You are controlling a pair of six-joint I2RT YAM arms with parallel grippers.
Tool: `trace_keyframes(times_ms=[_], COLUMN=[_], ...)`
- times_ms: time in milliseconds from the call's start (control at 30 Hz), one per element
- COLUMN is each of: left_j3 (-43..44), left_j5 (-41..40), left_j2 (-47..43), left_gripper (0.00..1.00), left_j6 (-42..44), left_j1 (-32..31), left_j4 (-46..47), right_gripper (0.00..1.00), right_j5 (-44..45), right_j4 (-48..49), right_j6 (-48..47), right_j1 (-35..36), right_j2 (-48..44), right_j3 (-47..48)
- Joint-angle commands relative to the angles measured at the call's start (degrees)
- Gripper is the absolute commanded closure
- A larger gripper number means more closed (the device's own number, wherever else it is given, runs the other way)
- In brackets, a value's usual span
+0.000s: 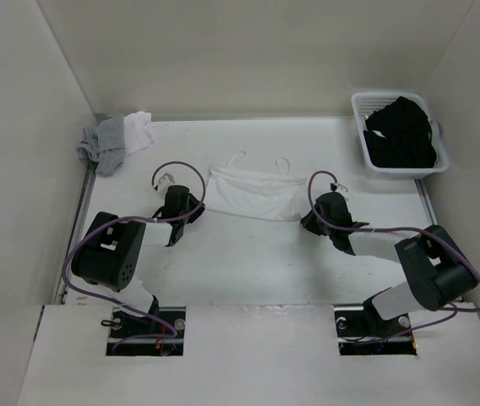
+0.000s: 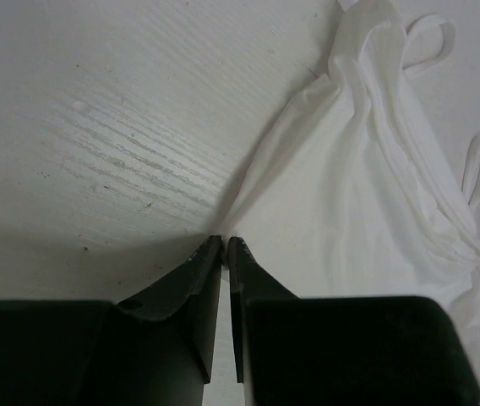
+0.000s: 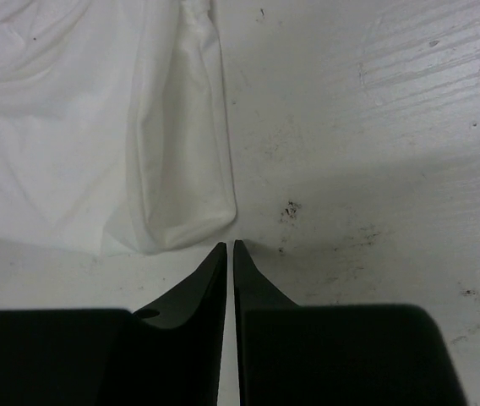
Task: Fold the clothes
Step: Fold the tank top
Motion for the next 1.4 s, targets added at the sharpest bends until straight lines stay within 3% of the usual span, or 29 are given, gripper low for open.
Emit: trace_keyframes(times_ms=[0,100,233,667,867,1133,1233,1367], left_j3=[-1.25,-1.78,-1.96,-3.54,-5.12,-6.88,-7.32,-9.25], left_j5=[1.11,1.37,1.55,3.66,3.31,3.92,4.8,5.94], left_j2=[-0.64,-1.17,-0.82,-0.46,-2.31,-1.43,-1.69,-7.3], left_gripper=[0.92,0.93,0.93,0.95,0.96,0.98,0.99,1.0], left_j6=[0.23,0.23,0.23,-1.09,-1.18,-1.88,-1.88,-2.32], left_j1=[0.6,0.6,0.42,1.04,1.13,1.3,1.74,2.27], left_j4=[-0.44,-0.26,0.0,2.9,2.99,5.8,6.24,5.9], right_gripper=[0.93,0.9,0.6,0.57,0.64,0.93,0.99,1.0], right_j5=[1.21,1.65,1.39,2.26,4.46,4.64,5.78,6.84], right_j4=[-0.61,-0.18,-0.08,1.14,-0.87,-1.94,-0.01,2.2], right_j6=[1.61,1.35,-1.54,0.64,2.4,3.11,4.07,3.55], right_j1=[0.21,0.47,2.58,0.48,0.47,0.65,0.65,1.79], right_j2=[-2.24,-6.27,-7.7,2.06,3.64,6.28,4.18,-3.8], right_j3=[0.63,-1.48,-0.96,4.76,6.33,8.54,6.26,0.99])
